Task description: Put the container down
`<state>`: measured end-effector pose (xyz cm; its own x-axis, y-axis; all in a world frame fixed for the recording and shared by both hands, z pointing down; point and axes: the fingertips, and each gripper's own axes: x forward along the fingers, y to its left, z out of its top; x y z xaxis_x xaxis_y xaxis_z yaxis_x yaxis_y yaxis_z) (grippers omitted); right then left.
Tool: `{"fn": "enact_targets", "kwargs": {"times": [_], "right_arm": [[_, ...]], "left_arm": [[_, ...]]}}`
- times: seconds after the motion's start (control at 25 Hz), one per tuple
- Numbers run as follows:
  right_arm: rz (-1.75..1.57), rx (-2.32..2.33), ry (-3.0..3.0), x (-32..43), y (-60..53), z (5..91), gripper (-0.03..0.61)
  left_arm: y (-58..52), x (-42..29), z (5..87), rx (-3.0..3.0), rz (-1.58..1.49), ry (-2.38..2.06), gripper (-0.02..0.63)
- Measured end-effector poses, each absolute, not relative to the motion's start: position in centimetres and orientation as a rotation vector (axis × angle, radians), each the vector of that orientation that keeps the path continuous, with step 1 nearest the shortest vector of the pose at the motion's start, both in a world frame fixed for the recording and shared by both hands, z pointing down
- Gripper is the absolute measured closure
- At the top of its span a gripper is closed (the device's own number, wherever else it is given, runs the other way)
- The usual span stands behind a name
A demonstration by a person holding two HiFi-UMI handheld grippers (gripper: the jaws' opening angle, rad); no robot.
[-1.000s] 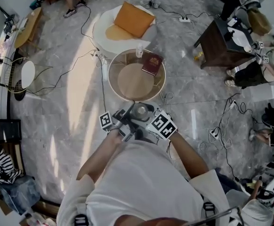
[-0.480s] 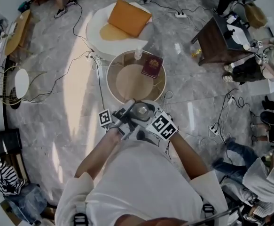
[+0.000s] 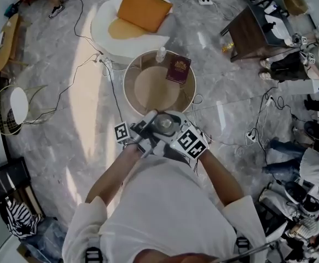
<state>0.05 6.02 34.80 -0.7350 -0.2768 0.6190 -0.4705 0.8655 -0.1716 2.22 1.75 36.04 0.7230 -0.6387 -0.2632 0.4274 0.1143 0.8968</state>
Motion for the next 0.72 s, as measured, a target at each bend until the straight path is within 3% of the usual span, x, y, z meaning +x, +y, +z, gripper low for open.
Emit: {"fn": "enact_targets", "kwargs": {"times": [0.72], "right_arm": [[0.537, 0.587, -2.349, -1.6, 0.2, 42.1, 0.242]], "left_arm": [[-3.9, 0.7, 43.6, 1.197, -0.707, -0.207, 0.324]]}}
